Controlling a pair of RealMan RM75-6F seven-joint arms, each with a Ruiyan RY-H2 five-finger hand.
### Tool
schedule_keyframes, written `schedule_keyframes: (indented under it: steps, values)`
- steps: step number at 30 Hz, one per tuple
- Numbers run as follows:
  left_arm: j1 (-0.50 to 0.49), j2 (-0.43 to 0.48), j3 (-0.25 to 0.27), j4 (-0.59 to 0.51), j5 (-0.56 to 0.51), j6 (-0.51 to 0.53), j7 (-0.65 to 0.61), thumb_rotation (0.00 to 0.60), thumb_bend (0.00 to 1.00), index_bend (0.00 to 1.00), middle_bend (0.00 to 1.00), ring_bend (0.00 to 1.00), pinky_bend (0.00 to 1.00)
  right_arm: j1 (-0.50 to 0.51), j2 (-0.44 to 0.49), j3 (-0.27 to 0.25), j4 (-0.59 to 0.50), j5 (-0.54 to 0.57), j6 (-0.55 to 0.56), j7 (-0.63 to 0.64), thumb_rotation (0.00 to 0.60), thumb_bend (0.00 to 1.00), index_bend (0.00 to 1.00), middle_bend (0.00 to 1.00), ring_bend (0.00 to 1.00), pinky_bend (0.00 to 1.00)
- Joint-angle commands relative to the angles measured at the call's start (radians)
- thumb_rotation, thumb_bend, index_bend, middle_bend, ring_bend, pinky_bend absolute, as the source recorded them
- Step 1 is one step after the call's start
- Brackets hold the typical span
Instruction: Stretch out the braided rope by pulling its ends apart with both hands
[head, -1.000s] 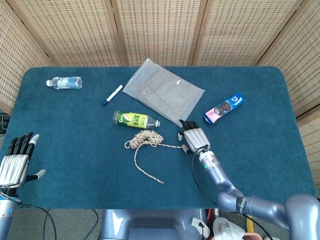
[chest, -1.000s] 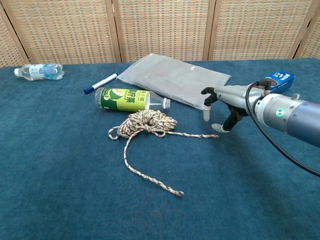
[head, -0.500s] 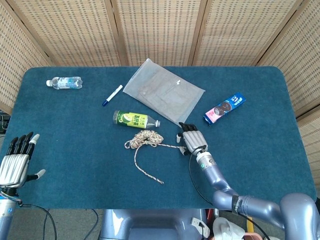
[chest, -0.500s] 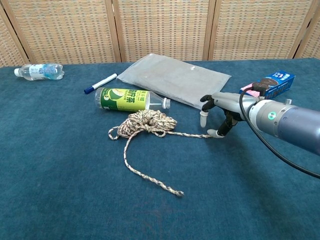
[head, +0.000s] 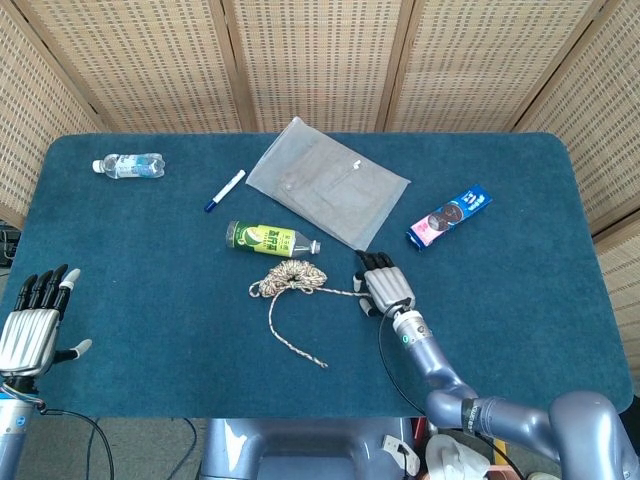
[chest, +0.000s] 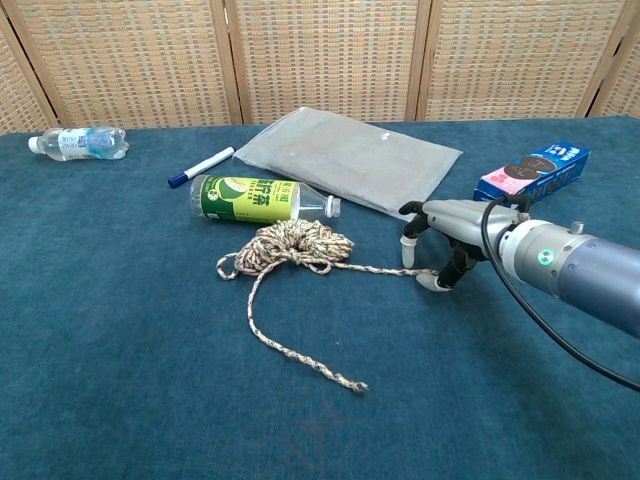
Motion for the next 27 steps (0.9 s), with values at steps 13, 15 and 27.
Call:
schedule_keyframes:
  steps: [13,15,27]
  values:
    - [-0.003,-0.002,-0.001,0.002,-0.005,-0.004,0.005,0.600,0.00,0.00,0.00,0.00,0.00,-0.006,-0.039,0.005,0.073,-0.043,-0.004,0.041,0.600,0.38,0.57,0.00,0.00,0.00]
    - [-0.002,-0.004,-0.001,0.004,-0.005,-0.004,0.006,0.600,0.00,0.00,0.00,0.00,0.00,-0.010,-0.043,0.008,0.079,-0.058,0.008,0.054,0.600,0.38,0.60,0.00,0.00,0.00]
    - [-0.016,-0.010,0.017,0.006,0.044,-0.012,0.006,0.600,0.00,0.00,0.00,0.00,0.00,-0.017,-0.042,0.001,0.092,-0.106,0.021,0.065,0.600,0.38,0.65,0.03,0.00,0.00]
